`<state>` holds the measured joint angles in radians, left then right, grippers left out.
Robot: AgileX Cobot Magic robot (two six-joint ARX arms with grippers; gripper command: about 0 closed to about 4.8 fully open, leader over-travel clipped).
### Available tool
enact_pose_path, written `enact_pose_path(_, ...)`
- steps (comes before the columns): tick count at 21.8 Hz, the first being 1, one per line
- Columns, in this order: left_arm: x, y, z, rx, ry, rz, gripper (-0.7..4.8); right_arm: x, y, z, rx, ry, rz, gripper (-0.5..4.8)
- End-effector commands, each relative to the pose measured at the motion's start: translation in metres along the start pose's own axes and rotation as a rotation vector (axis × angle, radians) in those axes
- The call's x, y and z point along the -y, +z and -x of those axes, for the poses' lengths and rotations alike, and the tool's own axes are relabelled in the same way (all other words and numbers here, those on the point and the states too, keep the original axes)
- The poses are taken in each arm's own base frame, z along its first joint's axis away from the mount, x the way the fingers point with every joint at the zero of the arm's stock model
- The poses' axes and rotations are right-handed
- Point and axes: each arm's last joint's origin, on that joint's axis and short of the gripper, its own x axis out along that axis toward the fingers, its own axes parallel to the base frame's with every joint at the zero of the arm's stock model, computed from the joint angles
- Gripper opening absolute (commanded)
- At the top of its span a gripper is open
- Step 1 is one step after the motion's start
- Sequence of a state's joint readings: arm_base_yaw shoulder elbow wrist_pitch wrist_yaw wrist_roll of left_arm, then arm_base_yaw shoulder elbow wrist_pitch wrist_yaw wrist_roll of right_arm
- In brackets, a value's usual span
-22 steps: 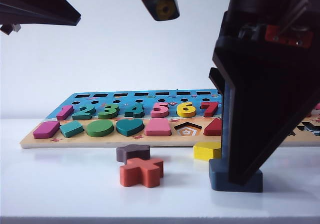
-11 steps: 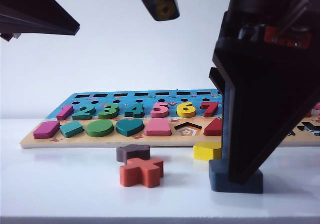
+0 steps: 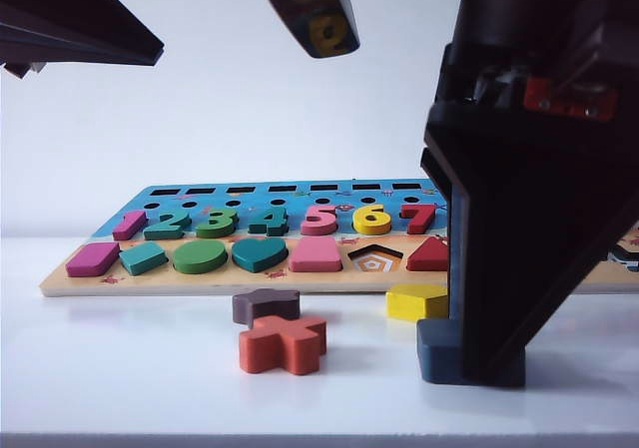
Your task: Insert the cube into the slot.
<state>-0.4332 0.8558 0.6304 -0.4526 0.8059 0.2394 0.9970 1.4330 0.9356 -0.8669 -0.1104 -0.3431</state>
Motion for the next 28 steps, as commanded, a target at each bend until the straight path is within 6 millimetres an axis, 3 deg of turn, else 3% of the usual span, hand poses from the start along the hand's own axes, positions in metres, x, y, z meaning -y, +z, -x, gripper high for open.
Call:
enact_pose_path(1,0.0,0.002,0.0,0.014,-0.002,-0.018,0.1,0.0,0.0,-0.001,0.0,-0.007,-0.001,2.23)
enact_pose_path(5,0.0,0.002,0.0,0.015,-0.002,-0.019,0.1,0.0,0.0,0.0,0.002,-0.008,-0.001,1.23)
enact_pose_path(9,0.0,0.002,0.0,0.015,-0.002,-0.019,0.1,-0.001,0.0,0.006,0.017,-0.013,-0.008,0.84)
enact_pose_path(12,0.0,0.002,0.0,0.015,-0.002,-0.019,0.1,-0.001,0.006,0.024,0.05,-0.024,-0.059,0.79)
enact_pose_path(21,-0.001,0.006,0.0,0.04,0.003,-0.044,0.1,-0.002,0.03,0.136,0.432,-0.155,-0.405,0.67)
enact_pose_path(23,-0.002,0.008,-0.001,0.055,0.003,-0.053,0.1,-0.003,0.027,0.18,0.595,-0.281,-0.638,0.67)
enact_pose_path(26,-0.004,0.008,-0.002,0.057,0.004,-0.055,0.1,-0.007,0.013,0.203,0.667,-0.368,-0.801,0.66)
enact_pose_path(28,-0.004,0.009,-0.002,0.059,0.003,-0.057,0.1,-0.009,0.002,0.203,0.626,-0.404,-0.879,0.47)
